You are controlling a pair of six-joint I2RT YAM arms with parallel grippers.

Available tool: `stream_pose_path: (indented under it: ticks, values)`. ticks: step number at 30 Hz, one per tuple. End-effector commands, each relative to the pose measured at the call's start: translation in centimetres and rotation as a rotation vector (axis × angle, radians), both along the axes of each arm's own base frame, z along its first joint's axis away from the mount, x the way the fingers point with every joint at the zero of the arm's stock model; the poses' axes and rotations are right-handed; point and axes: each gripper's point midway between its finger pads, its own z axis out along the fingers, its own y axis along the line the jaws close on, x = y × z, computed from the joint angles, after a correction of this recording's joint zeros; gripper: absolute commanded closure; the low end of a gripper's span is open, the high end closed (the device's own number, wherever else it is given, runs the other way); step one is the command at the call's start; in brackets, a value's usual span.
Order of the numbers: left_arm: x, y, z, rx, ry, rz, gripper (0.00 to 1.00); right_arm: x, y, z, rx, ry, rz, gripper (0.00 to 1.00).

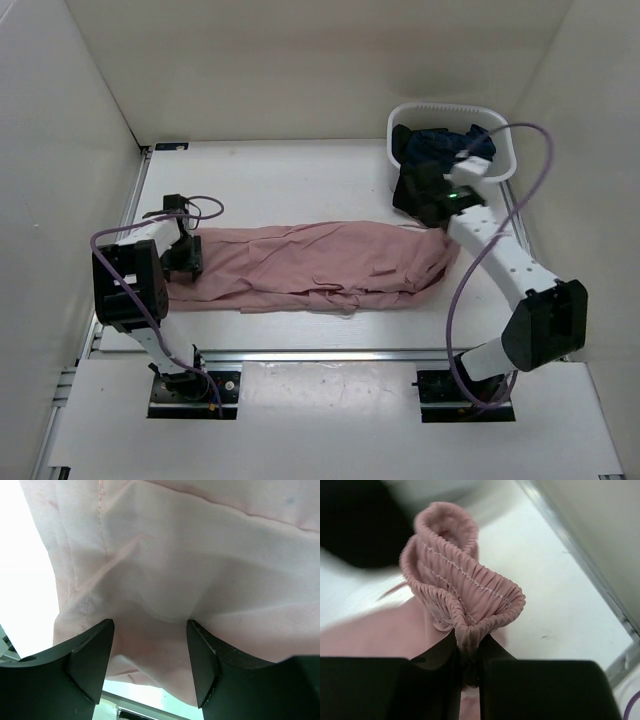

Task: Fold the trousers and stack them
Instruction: Fold the trousers

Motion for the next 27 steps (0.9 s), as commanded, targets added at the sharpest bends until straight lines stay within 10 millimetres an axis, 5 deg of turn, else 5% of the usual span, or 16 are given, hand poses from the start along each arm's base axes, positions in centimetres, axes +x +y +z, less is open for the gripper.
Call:
stream_pose_path:
  ticks: [1,2,8,14,16,17,19,20,23,27]
  values:
    - [-0.6,-1.2,0.0,-0.037,0.004,-0.006,0.28,-2.8,5.1,2.2,-0.171,-0.039,0.08,1.0]
    - [-0.7,-1.5,0.0,-0.038,0.014,-0.016,0.28,-4.2,8.7,1.8,-0.181,-0.02,0.184,1.0]
    - [-0.7,-1.7,0.5,-0.045,0.002,-0.018,0.28,-4.6,23.6,-0.5,-0.188,-0.06,0.379,1.0]
    - [-0.6,-2.4,0.4,-0.056,0.002,-0.04,0.28,-6.7,29.8,-4.0,-0.177,0.042,0.497,0.97]
    - [-0.3,-2.4,0.7,-0.055,-0.008,-0.04,0.28,-6.7,33.3,-6.2,-0.072,0.061,0.589,0.78]
    - [-0.3,-2.4,0.7,-0.055,-0.008,-0.04,0.28,-7.0,34.1,-7.2,-0.09,0.129,0.681,0.55]
    - [-0.3,-2.4,0.7,-0.055,-0.008,-0.04,0.27,-7.9,36.5,-8.3,-0.016,0.176,0.77,0.38]
    - [-0.3,-2.4,0.7,-0.055,-0.008,-0.04,0.27,-8.5,37.0,-7.2,-0.034,0.189,0.851,0.23]
    - [-0.3,-2.4,0.7,-0.055,-0.008,-0.04,0.26,-11.3,40.7,-4.1,0.072,0.199,1.079,0.04]
    - [0.0,-2.3,0.9,-0.054,-0.017,-0.041,0.26,-13.9,40.4,1.0,0.087,0.152,1.209,0.03]
